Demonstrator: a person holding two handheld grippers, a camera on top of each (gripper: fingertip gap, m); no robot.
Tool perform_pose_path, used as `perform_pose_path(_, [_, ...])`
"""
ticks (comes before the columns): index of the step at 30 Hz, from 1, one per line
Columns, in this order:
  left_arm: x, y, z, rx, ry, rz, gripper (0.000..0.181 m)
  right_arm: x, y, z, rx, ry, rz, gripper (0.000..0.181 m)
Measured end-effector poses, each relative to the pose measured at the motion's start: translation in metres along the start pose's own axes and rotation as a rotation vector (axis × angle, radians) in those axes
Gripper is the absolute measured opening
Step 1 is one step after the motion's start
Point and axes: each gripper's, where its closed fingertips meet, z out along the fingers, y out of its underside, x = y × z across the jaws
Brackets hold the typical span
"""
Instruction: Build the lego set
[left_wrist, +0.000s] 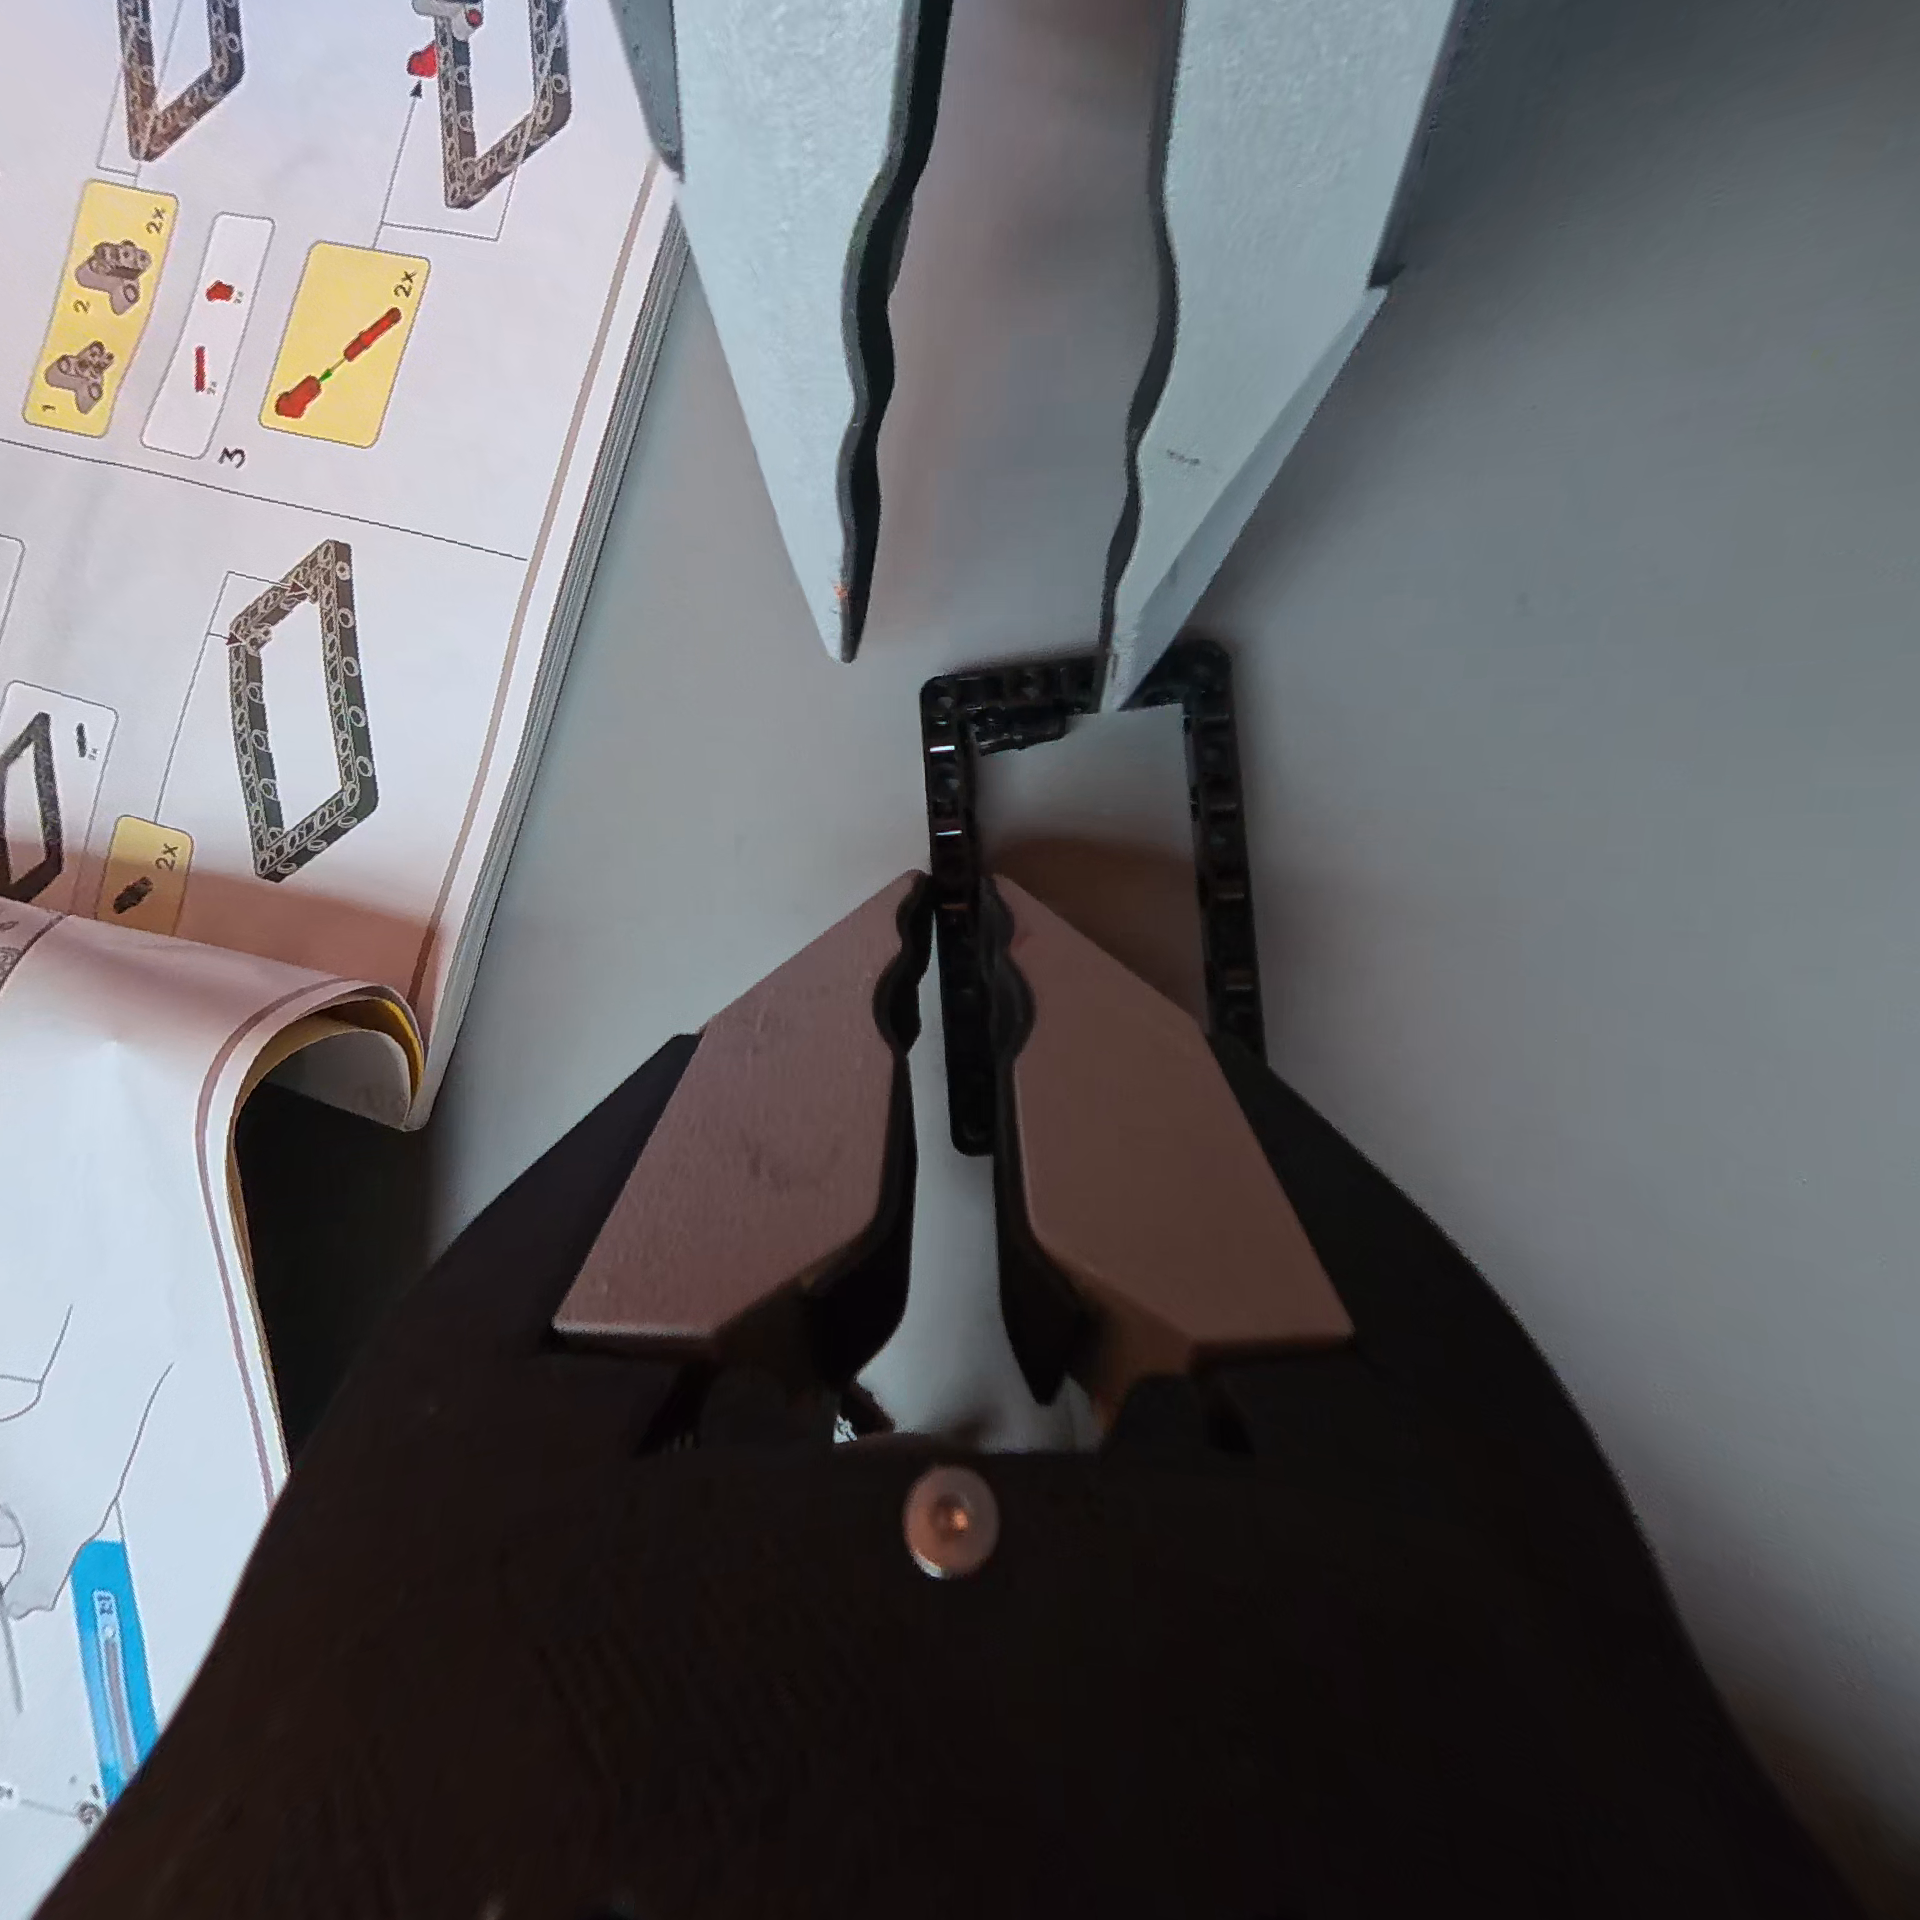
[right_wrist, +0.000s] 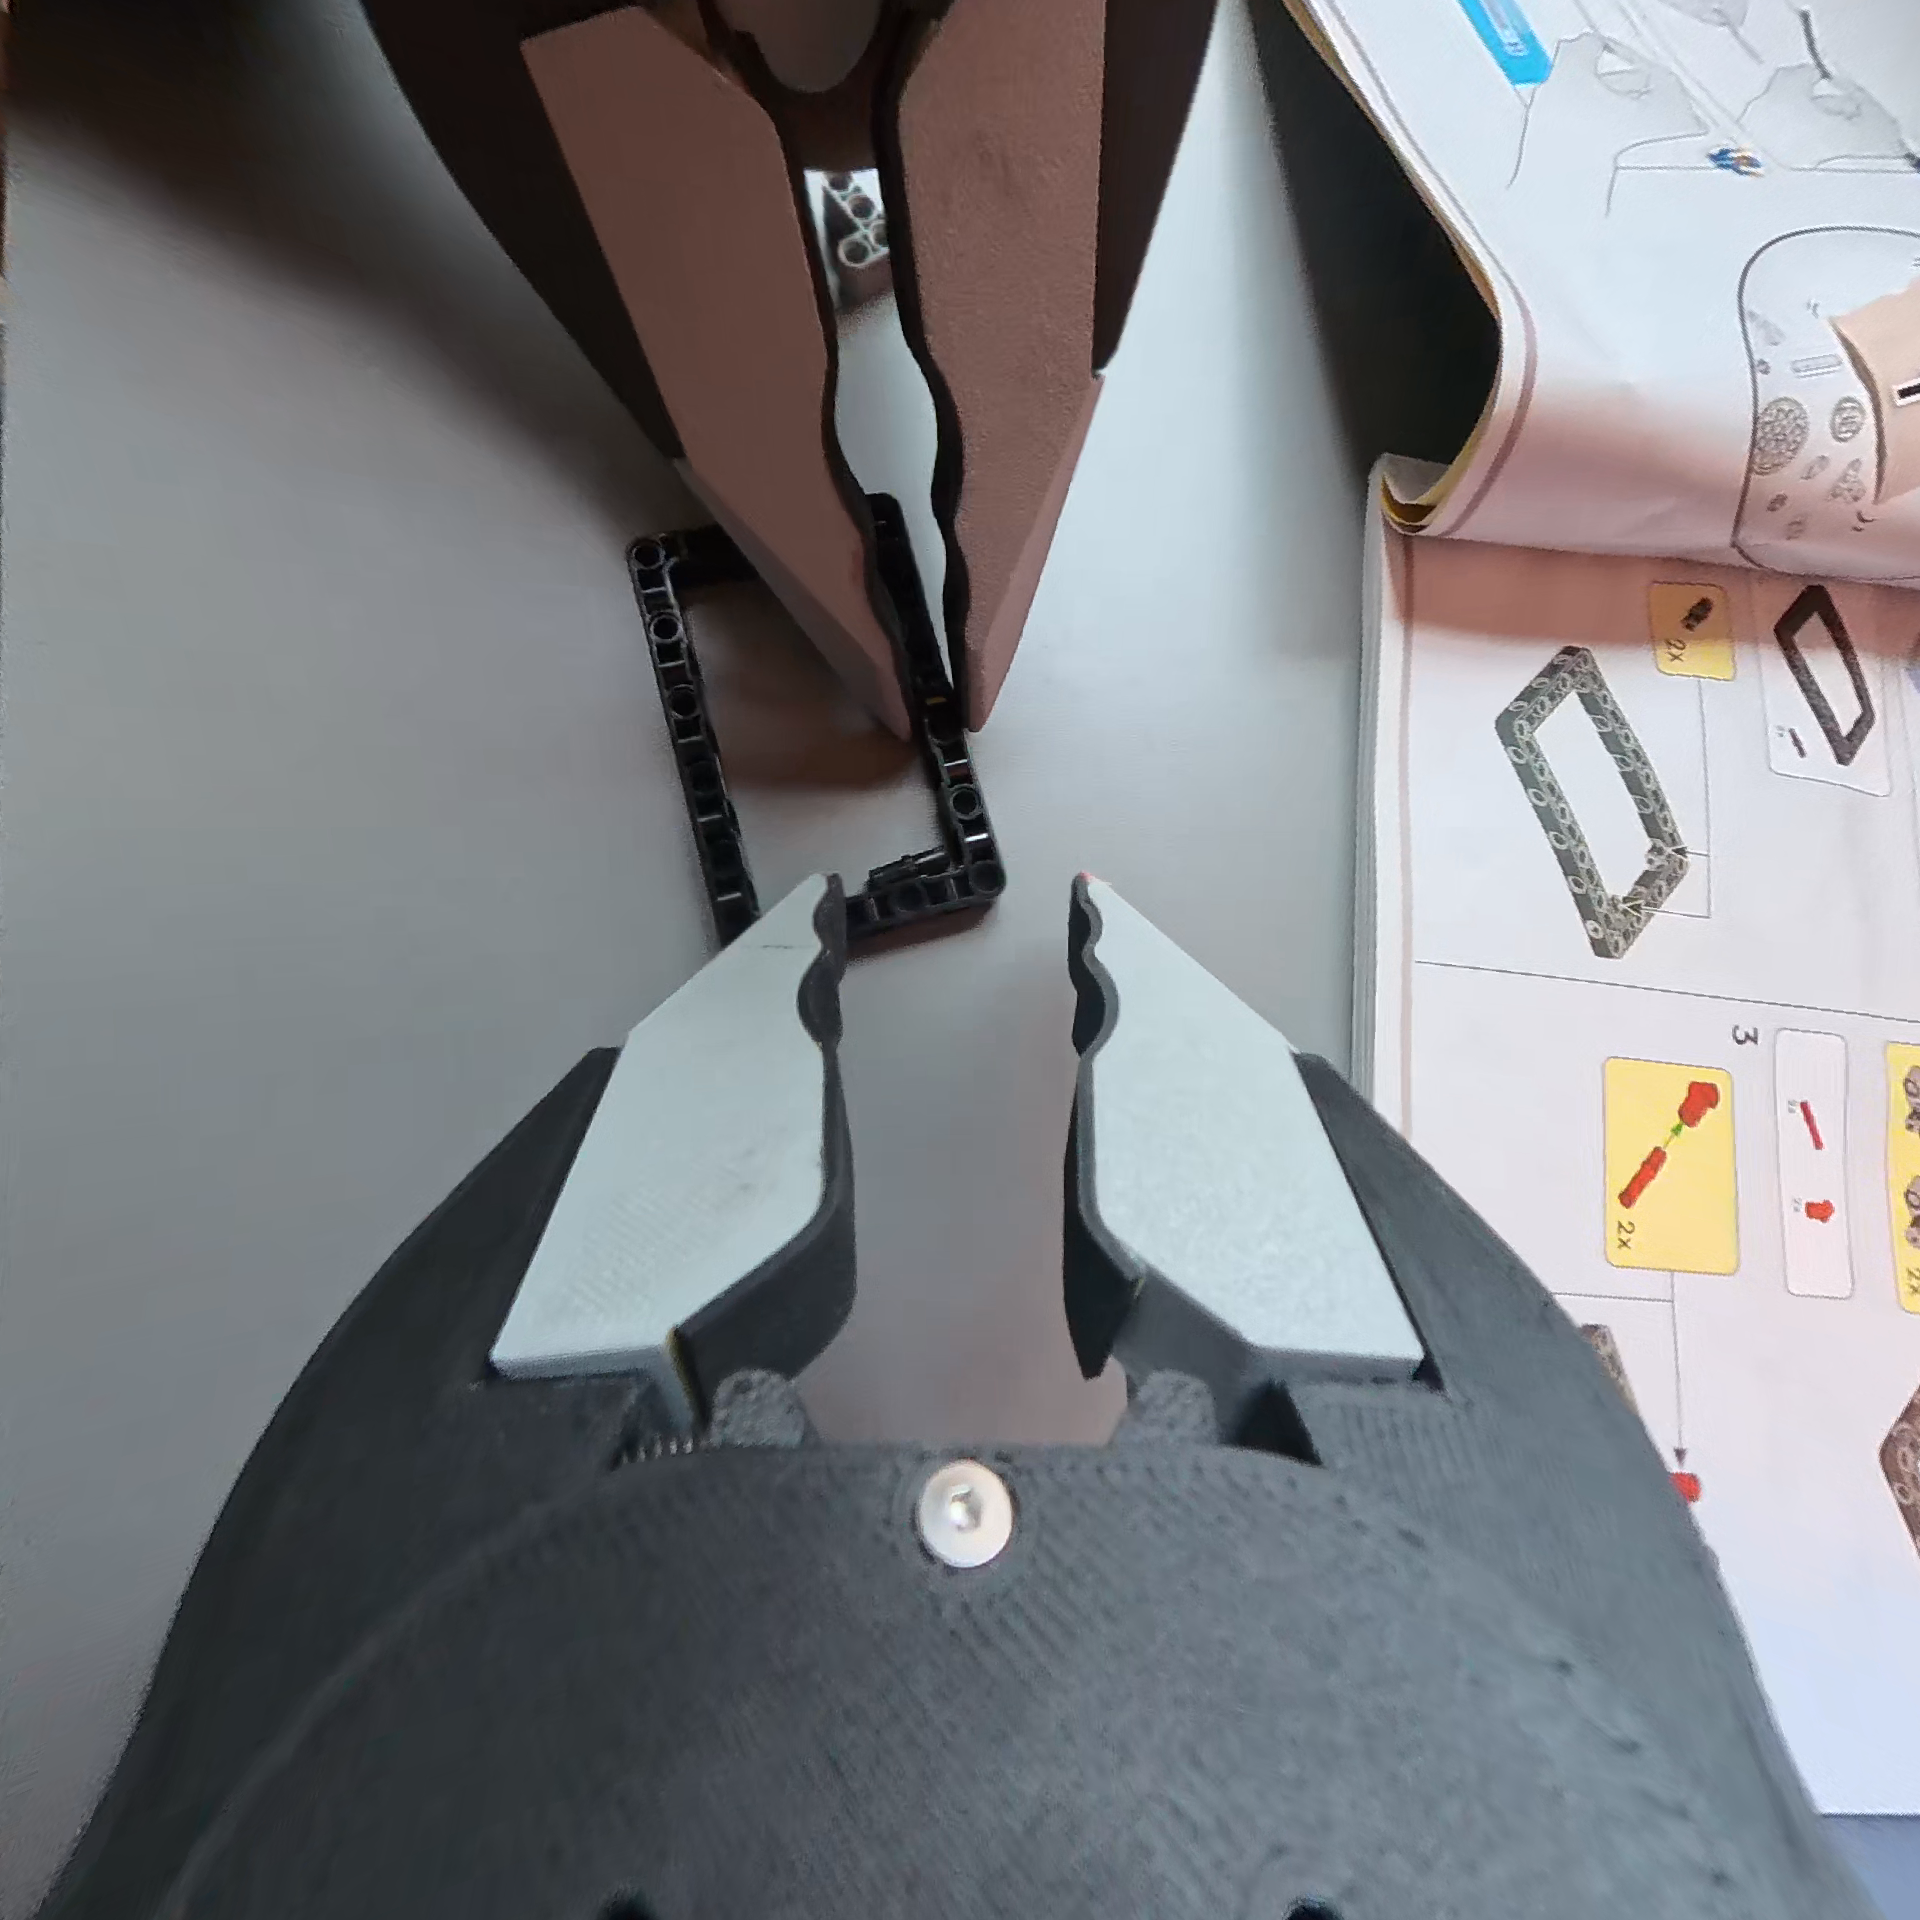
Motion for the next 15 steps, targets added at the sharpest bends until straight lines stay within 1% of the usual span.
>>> perform_pose_path(4, [-0.0001,0.0000,0.0000,-0.008,-0.012,0.011,0.006,0.0003,-0.0005,0.0031,-0.018,-0.003,-0.032,0.040])
perform_pose_path(11, [0.0000,-0.0010,0.0004,-0.005,-0.015,0.014,0.006,0.0085,-0.0027,0.0024,-0.068,0.035,-0.080,0.038])
perform_pose_path(15, [0.0003,-0.0014,0.0007,-0.003,-0.015,0.014,0.006,0.0060,-0.0026,0.0060,-0.094,0.019,-0.102,0.038])
